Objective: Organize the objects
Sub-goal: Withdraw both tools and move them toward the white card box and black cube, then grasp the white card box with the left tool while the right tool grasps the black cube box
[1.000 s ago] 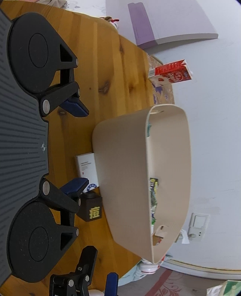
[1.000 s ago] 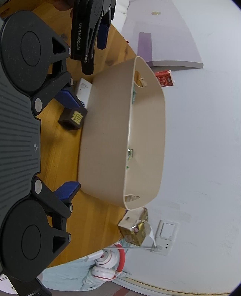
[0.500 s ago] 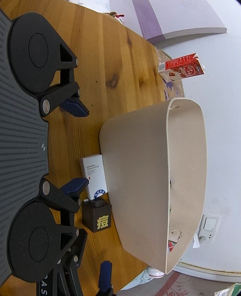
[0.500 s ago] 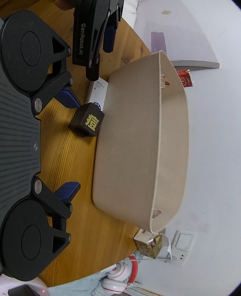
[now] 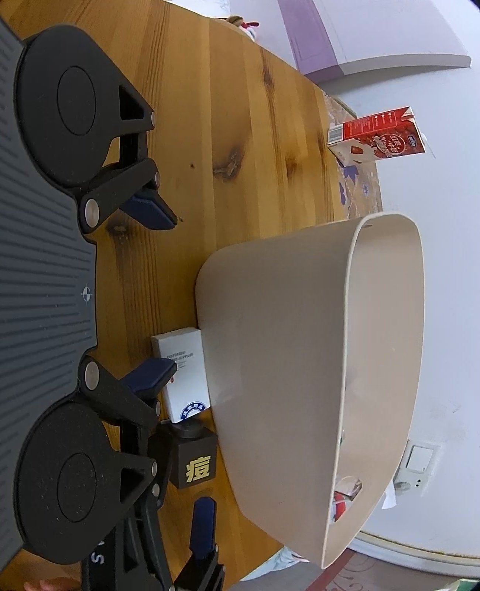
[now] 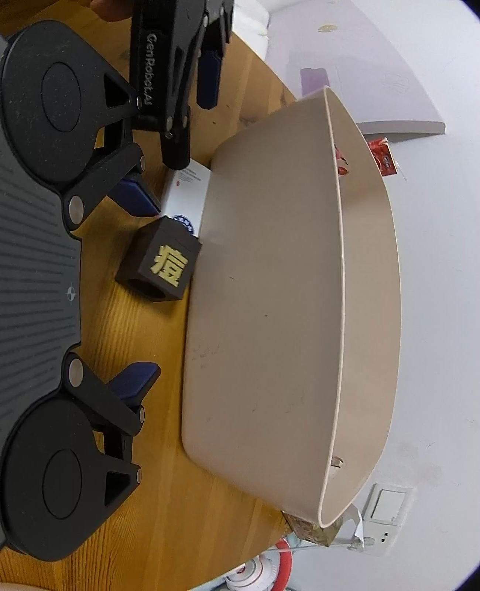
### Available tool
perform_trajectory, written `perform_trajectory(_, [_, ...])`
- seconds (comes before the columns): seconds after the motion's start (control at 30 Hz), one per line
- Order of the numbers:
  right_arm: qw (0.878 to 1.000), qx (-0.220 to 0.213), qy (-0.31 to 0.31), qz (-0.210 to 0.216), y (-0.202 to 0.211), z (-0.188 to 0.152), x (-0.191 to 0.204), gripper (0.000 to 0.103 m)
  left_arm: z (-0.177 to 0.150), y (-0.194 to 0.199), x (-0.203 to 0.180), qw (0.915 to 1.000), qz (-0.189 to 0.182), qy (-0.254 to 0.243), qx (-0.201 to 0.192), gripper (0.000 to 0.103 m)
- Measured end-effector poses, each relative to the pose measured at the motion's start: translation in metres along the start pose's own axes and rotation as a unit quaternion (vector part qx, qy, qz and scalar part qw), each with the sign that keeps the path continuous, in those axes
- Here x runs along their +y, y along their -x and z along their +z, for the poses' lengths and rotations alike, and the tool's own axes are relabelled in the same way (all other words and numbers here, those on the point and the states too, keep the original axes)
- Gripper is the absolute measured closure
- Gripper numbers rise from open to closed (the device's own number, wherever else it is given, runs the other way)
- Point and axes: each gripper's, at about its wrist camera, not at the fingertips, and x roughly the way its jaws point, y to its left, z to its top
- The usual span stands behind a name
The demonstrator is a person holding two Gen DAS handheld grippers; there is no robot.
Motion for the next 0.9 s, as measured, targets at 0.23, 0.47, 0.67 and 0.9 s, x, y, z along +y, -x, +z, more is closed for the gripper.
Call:
perform_trajectory(0.23, [1.000,0.004,-0.005,-0.011,-0.007,0.002,-0.005,0.018,0.002,0.000,-0.001,1.0000,-0.006,-0.002,0.000,0.025])
perform_trajectory(0.47, [0.999,0.004,-0.021,-0.031,-0.002,-0.001,-0.030,0.019,0.001,-0.002,-0.019,0.9997,-0.020,-0.014,-0.002,0.024])
perform_trajectory(0.67, [0.999,0.001,-0.029,-0.042,0.005,-0.003,-0.046,0.019,0.002,-0.007,-0.035,0.9995,-0.026,-0.020,0.000,0.024])
perform_trajectory(0.9, [0.999,0.000,-0.029,-0.024,0.008,-0.006,-0.056,0.019,0.003,-0.018,-0.046,0.9992,-0.035,-0.016,0.009,0.023])
